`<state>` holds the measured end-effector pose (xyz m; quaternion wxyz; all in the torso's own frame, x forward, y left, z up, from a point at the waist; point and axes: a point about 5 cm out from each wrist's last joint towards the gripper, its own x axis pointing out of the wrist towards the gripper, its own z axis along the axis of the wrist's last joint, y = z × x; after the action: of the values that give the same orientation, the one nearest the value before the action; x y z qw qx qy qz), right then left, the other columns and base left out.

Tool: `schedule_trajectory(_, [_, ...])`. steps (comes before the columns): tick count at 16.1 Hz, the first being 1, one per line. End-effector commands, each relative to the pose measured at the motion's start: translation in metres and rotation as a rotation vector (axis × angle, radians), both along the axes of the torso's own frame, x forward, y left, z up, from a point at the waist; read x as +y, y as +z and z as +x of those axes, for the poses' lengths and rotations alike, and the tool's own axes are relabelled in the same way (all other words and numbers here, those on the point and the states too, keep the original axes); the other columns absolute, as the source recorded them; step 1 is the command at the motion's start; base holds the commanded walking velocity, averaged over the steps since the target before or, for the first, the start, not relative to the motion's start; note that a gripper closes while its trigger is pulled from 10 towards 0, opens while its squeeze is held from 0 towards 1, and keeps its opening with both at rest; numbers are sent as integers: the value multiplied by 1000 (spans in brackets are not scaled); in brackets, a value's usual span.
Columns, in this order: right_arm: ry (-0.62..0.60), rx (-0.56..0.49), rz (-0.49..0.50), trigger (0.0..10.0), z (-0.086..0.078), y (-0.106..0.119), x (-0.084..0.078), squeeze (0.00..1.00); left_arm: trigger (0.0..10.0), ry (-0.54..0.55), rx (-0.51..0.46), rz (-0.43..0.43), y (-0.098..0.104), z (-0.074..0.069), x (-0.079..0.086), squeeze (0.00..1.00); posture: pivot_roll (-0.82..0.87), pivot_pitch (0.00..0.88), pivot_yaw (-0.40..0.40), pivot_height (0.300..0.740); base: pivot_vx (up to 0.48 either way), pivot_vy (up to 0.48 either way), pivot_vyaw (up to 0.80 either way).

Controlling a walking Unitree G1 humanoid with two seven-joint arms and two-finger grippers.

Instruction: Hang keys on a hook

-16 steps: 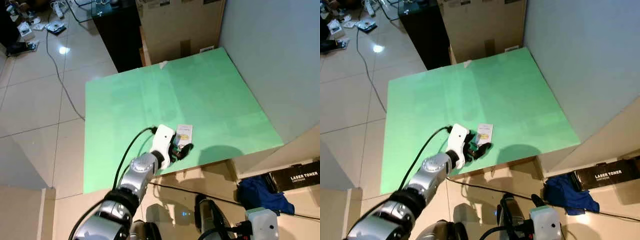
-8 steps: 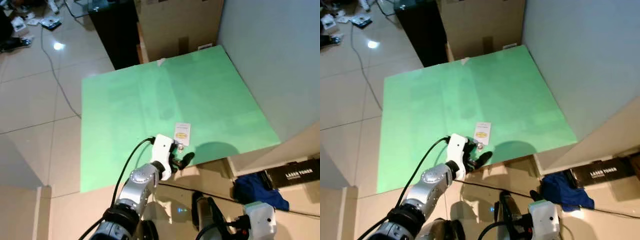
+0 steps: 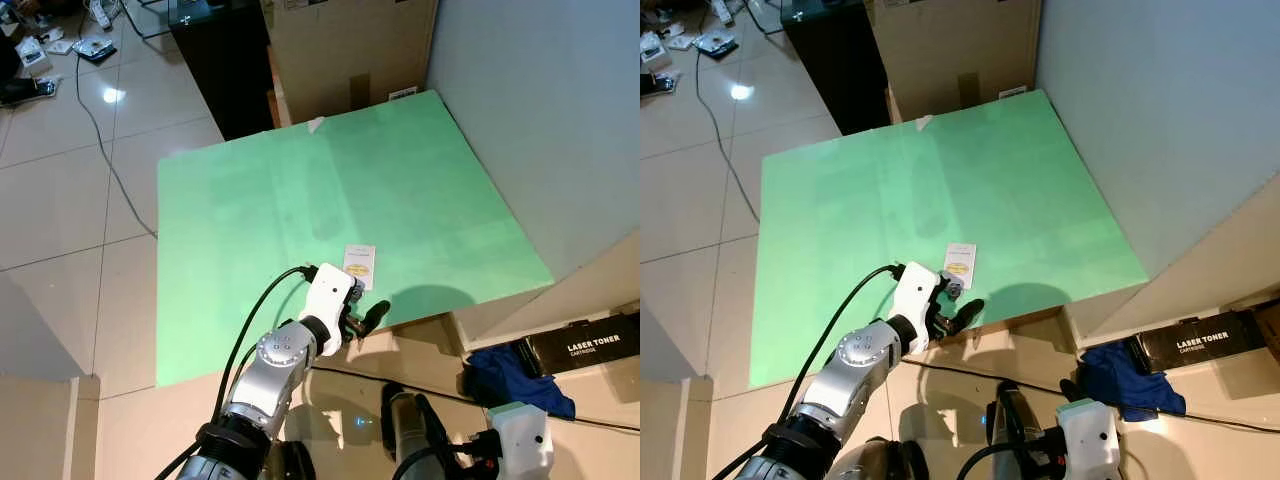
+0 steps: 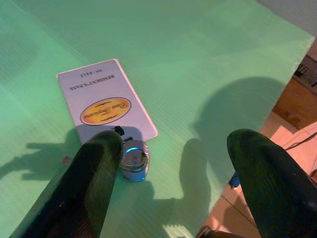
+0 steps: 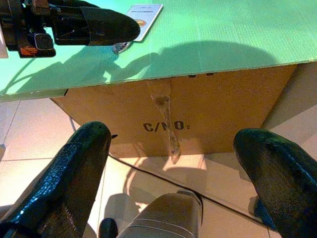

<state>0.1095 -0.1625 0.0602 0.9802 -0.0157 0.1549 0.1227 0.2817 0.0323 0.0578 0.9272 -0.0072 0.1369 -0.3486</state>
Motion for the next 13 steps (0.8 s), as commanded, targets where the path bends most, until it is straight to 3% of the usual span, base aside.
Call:
schedule_trajectory(1, [2,28,10,10000,-4,-4,2,1000,10000,-6,60,-14,-13,-14,-12,0,-324,254,147,717,0,0,0])
schedule_trajectory(4, [20,23,7,10000,-7,-5,3,1000,10000,10,107,0,-21,-18,-16,0,-339,252,141,717,0,0,0])
schedule_trajectory(6, [46,22,-11,10000,-9,-3,4,1000,10000,55,142,16,-25,-12,-20,0,-353,253,134,717,0,0,0])
schedule_trajectory(13, [42,31,-14,10000,-13,-4,4,1000,10000,61,160,-18,-22,-10,-30,0,-370,262,138,717,0,0,0])
